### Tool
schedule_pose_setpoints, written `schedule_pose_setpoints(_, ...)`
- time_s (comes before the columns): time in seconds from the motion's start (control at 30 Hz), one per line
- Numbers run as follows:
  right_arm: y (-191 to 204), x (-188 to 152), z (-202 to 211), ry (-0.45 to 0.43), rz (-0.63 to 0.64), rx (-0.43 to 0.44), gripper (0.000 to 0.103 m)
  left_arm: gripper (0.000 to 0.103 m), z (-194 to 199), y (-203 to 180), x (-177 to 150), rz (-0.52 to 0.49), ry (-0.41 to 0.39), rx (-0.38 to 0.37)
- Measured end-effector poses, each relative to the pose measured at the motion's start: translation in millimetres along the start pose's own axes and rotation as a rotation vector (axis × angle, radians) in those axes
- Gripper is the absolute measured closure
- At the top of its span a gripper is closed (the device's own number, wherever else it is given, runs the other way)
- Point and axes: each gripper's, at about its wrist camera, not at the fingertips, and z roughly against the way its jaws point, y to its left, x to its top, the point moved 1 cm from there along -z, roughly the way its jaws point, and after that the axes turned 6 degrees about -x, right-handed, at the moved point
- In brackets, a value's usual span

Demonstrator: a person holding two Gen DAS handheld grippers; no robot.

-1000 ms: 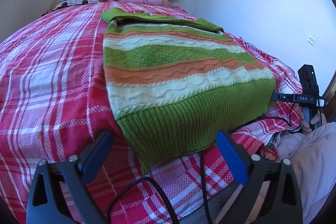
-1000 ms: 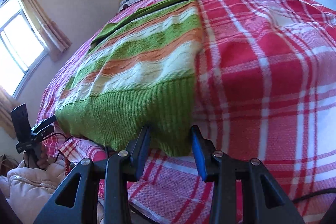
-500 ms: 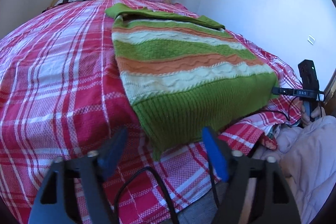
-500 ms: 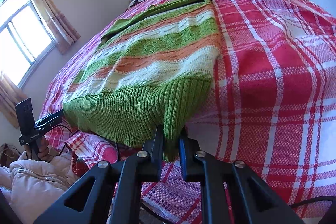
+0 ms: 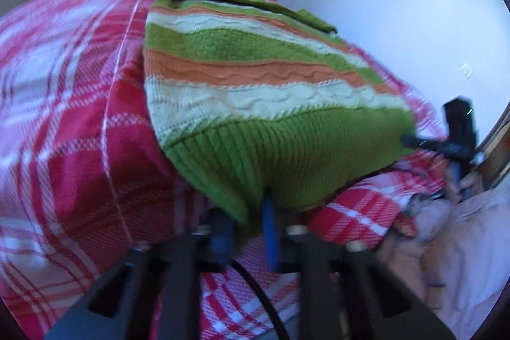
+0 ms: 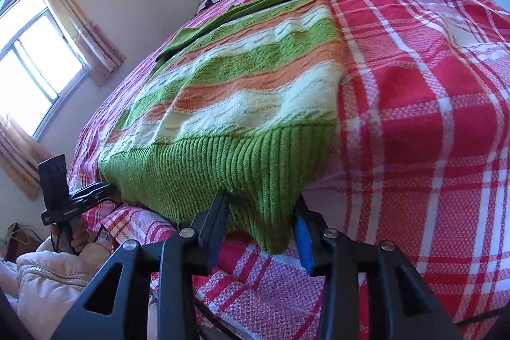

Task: Fold small clothes
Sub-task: 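Fold the hem toward the collar with the right gripper while the left gripper grasps the hem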

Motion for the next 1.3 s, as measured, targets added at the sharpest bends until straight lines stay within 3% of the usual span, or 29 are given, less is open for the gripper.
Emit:
schedule_pose_setpoints(0.13,9.6,6.4,11.3,0.005,0.039,0.048,0.093,0.092,20.1,-5.0,9.5,0.033,-0.064,-0.037)
schedule_pose_setpoints(0.3,13.4,41.2,44.5,-0.086,-0.022,0.222,0.093,0.095,49.8,-22.2,53.1,0.096,-0.216,-0.113)
schedule_pose_setpoints(0.47,17.9,105.9,49.0,-0.160,-0.053,0.263,0.093,0.095,33.6,-5.6,126.0,0.147,-0.241,-0.004)
schedule_pose_setpoints(0.63,3.4,162.7,10.4,-0.187,-0.130,0.132,0.093,0.095,11.2,2.9,169.6,0.087,-0.196,0.128)
schedule_pose_setpoints(0.7,-11.2,174.0,-9.6,-0.176,-0.214,0.101,0.093,0.086,17.1,1.5,171.7,0.023,-0.191,0.136)
schedule_pose_setpoints(0.8,-29.3,183.6,-38.0,-0.151,-0.292,0.033,0.092,0.029,24.1,11.9,172.9,0.007,-0.196,0.201)
schedule_pose_setpoints(0.87,-37.3,184.6,-50.0,-0.127,-0.316,-0.003,0.091,0.027,30.5,16.6,172.3,-0.011,-0.219,0.223)
schedule_pose_setpoints(0.97,-40.0,183.0,-51.4,-0.123,-0.316,0.020,0.085,0.022,37.1,17.8,169.8,-0.057,-0.200,0.196)
schedule_pose_setpoints(1.07,-35.9,183.5,-37.1,-0.183,-0.294,0.040,0.069,0.015,29.6,12.2,171.2,-0.130,-0.163,0.193)
schedule_pose_setpoints(1.1,-33.1,182.7,-29.0,-0.214,-0.277,0.032,0.057,0.015,24.6,11.2,173.3,-0.142,-0.149,0.186)
schedule_pose_setpoints(1.2,-27.2,172.9,2.0,-0.316,-0.242,0.030,0.053,0.015,2.8,13.0,183.6,-0.116,-0.109,0.129)
schedule_pose_setpoints(1.27,-22.8,164.1,13.8,-0.345,-0.219,-0.014,0.053,0.020,-14.3,14.6,188.9,-0.094,-0.077,0.120)
schedule_pose_setpoints(1.3,-22.0,162.4,14.7,-0.345,-0.207,-0.030,0.053,0.033,-27.6,14.6,191.5,-0.086,-0.053,0.111)
